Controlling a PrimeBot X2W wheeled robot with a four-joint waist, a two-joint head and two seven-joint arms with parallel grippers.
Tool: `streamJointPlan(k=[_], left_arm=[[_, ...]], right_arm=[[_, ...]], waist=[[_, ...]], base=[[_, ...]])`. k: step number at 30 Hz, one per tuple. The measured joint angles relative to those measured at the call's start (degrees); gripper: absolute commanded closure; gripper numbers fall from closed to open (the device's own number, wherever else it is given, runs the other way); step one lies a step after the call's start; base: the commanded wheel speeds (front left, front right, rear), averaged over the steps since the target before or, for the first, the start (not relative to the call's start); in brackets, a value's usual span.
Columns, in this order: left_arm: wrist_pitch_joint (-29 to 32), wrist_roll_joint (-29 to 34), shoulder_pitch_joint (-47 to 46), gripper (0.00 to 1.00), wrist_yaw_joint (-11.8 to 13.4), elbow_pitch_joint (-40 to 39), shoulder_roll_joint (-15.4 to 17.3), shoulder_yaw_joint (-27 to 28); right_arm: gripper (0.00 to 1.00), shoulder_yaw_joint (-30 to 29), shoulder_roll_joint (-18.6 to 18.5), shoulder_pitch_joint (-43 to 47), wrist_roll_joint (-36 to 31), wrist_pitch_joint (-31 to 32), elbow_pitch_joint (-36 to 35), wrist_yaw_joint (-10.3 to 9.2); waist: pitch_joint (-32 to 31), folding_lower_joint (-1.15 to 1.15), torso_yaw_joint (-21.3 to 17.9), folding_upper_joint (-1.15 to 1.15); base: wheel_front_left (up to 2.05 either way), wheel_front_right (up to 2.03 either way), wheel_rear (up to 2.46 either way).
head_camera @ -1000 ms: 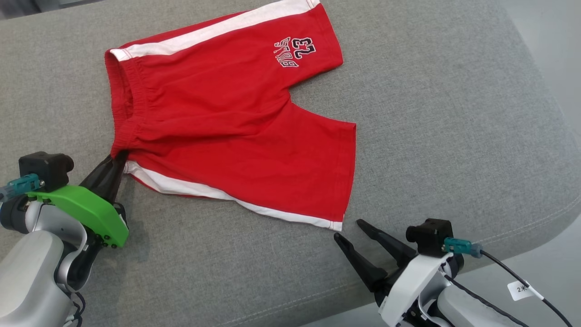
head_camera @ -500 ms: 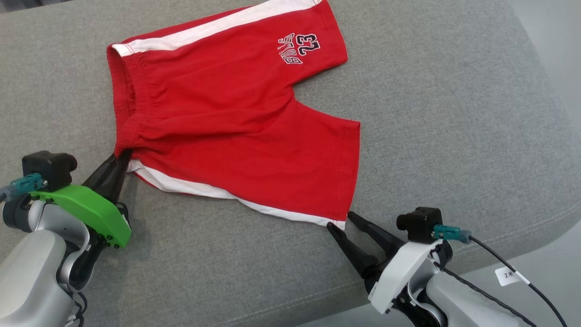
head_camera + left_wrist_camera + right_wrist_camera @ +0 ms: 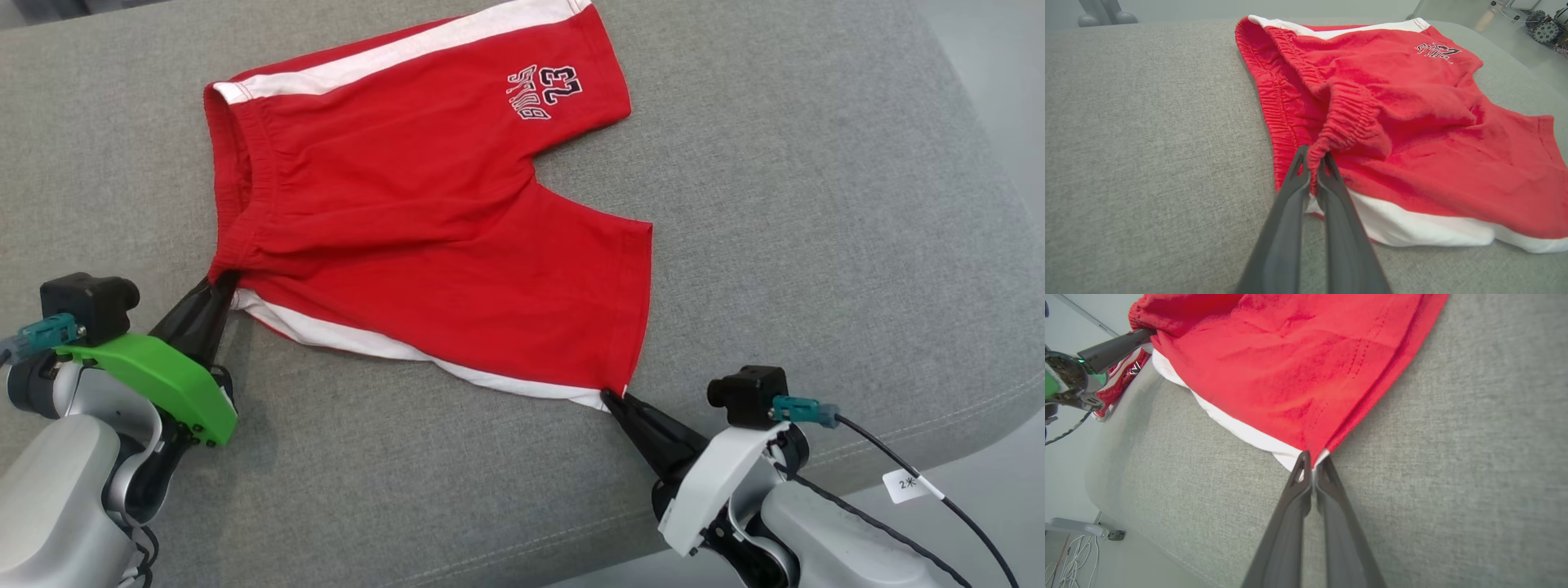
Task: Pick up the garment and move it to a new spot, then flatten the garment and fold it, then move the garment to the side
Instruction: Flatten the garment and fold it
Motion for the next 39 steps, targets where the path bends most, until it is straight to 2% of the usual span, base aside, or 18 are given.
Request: streamJointPlan(k=[8, 16, 25, 33, 39], left_arm=[[-1.2, -1.4, 0.9, 1.0, 0.0, -0.6, 0.0, 0.5], [-2.9, -3.1, 4.1, 1.0, 0.0, -4.8, -0.3, 0.4], [-3.5, -3.1, 10.2, 1.0, 0.2, -9.3, -0.8, -0.3], [-3.5, -3.6, 16.8, 1.0, 2.2, -15.4, 0.1, -0.9], [-3.5, -3.9, 21.9, 1.0, 4.8, -20.9, 1.1, -1.4]], right_arm=[[1.0, -1.9, -2.9, 0.0, 2.1, -1.2, -2.6, 0.0], [1.0, -7.5, -8.0, -0.5, 5.3, -1.9, -7.4, 0.0], [1.0, -10.3, -12.8, 2.0, 8.3, -1.9, -12.2, 0.01], [1.0, -11.8, -16.1, 7.8, 10.7, -1.9, -14.8, -0.12], [1.0, -12.5, -18.9, 12.9, 12.0, -1.8, -17.9, -0.69]], waist=[[-1.4, 0.0, -0.7, 0.0], [-3.0, 0.0, -1.6, 0.0], [-4.9, 0.0, -1.0, 0.0], [-6.1, 0.0, -0.6, 0.0], [-6.3, 0.0, -0.5, 0.0]], base=[[0.0, 0.0, 0.0], [0.0, 0.0, 0.0], [0.0, 0.0, 0.0], [0.0, 0.0, 0.0], [0.0, 0.0, 0.0]])
